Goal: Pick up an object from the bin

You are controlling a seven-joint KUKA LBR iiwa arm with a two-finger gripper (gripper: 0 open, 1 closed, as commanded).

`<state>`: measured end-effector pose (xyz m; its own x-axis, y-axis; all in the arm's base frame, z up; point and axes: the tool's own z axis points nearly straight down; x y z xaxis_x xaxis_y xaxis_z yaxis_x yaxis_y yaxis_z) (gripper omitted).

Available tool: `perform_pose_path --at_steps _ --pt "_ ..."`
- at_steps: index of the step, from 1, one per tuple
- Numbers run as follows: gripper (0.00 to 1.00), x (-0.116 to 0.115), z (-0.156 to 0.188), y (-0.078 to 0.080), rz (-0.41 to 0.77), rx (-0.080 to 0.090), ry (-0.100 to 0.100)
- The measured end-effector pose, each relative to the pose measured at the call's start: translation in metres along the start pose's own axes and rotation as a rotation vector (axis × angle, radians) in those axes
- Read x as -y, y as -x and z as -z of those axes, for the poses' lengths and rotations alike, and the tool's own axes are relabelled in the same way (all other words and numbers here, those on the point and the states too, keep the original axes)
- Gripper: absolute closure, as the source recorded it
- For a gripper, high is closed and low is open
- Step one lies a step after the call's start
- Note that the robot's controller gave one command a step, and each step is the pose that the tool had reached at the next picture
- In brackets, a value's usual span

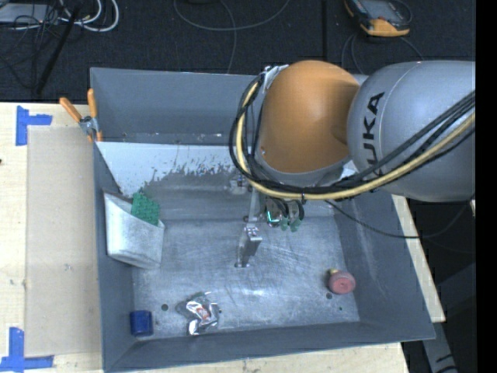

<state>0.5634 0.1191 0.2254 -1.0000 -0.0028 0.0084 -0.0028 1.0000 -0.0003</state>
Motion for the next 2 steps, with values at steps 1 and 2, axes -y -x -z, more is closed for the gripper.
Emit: perform_pose_path --at_steps 1,2 --pt "0.0 0.031 -0.156 -0.052 0.168 0.016 0.002" --pt "0.0 -0.044 -0.133 -0.083 0.221 0.026 0.004"
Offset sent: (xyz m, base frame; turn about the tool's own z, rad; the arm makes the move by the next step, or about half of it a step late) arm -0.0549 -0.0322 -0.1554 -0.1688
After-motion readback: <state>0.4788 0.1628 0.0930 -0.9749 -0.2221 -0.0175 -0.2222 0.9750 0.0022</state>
